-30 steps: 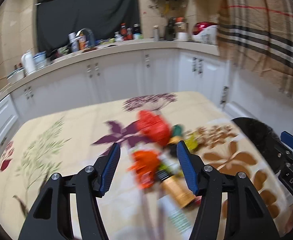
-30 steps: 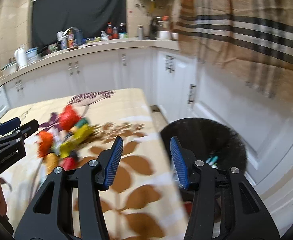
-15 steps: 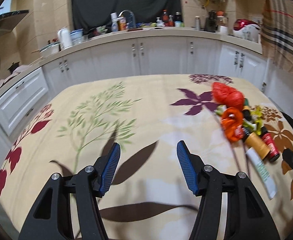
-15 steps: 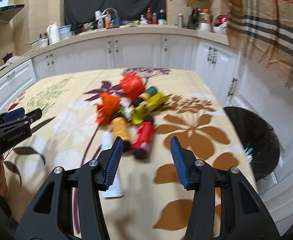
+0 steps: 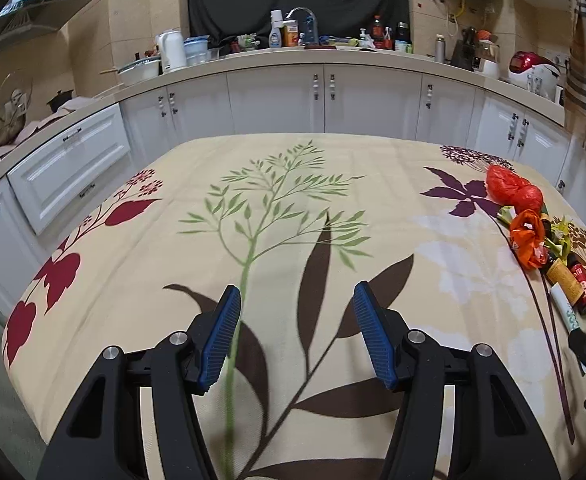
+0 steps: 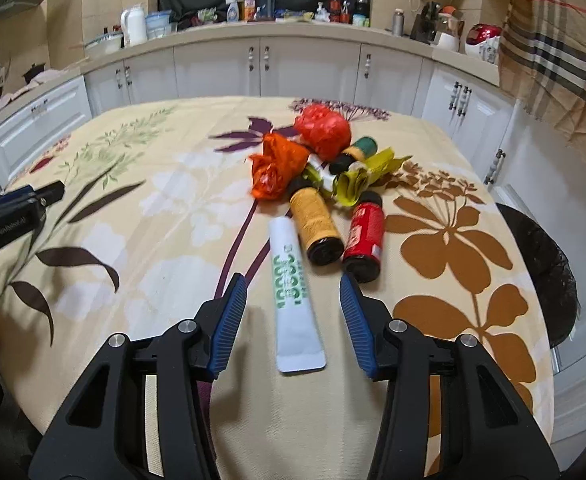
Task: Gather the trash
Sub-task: 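Grasp the white tube with green print using the right tool, then lift the white tube with the right tool while the left tool grasps the amber bottle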
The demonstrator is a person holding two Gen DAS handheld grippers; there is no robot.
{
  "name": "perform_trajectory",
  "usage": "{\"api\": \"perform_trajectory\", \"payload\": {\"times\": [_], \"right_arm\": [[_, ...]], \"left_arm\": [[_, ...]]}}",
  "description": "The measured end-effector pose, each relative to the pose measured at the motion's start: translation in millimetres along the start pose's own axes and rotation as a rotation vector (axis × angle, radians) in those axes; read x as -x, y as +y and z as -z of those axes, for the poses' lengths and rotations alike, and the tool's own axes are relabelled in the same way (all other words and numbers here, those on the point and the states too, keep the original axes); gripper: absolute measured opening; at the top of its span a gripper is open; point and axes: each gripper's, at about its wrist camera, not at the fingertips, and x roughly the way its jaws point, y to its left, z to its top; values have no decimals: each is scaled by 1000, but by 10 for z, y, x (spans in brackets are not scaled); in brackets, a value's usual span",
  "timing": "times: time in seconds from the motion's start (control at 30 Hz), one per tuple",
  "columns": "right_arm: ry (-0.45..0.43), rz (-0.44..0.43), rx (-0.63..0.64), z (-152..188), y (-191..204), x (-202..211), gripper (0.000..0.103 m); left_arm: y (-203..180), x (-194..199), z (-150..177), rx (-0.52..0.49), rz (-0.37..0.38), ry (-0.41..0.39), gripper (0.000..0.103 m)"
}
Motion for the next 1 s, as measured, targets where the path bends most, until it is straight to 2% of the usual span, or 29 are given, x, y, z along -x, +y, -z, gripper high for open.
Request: {"api": "perform_trajectory", "payload": {"times": [0.3,0.5,0.7,1.0], "right_arm": [[36,-16,16,35,50,-53,19],[13,-21,29,43,94,-8,19],[-53,-29,38,-25,99,192,18],[-116,34,-45,-140,-337,309,18]], "left_arm": [[27,24,39,0,12,-1,58],[-9,52,40,-5,19,-2,58],[-167,82,30,-21,45,4,58],[-650,116,-48,-61,129,12,58]]}}
